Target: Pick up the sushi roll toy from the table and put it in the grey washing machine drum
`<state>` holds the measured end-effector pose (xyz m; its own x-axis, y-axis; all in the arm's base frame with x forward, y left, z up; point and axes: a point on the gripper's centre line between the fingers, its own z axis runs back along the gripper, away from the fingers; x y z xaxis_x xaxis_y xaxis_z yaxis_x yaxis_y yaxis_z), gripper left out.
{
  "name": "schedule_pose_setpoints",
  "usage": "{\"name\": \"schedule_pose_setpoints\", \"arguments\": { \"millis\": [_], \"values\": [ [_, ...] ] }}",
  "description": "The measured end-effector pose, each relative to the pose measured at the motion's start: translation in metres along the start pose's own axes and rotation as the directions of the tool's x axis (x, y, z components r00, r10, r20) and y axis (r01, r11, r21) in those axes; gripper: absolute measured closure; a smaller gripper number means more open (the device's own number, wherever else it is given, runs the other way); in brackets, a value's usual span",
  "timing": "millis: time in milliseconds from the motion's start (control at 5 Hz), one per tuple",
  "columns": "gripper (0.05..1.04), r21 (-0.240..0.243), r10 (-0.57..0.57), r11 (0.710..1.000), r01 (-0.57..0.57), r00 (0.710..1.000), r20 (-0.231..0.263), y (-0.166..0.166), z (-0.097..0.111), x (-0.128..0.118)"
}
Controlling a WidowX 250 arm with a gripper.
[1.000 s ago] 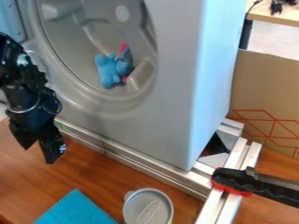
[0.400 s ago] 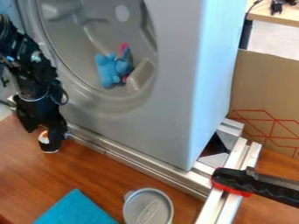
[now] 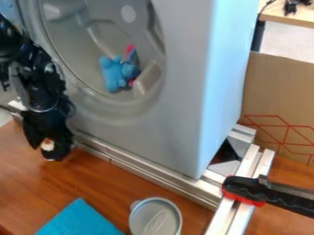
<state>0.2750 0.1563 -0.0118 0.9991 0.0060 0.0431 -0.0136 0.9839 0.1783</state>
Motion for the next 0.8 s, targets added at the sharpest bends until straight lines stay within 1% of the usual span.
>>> {"name": "schedule_pose_setpoints", "arguments": {
  "millis": [200,400,600,800],
  "values": [
    [0.083,-0.03,-0.015,0.999,0.015,1.0,-0.019,-0.006,-0.01,-0.002],
    [0.135,-0.034,-0.023,0.999,0.022,1.0,-0.021,-0.007,-0.014,-0.001],
    [0.368,-0.04,-0.027,0.999,0.027,1.0,-0.008,-0.004,-0.015,-0.001],
    [0.452,-0.083,-0.007,0.996,0.01,0.999,0.04,-0.004,-0.007,-0.012]
  ]
}}
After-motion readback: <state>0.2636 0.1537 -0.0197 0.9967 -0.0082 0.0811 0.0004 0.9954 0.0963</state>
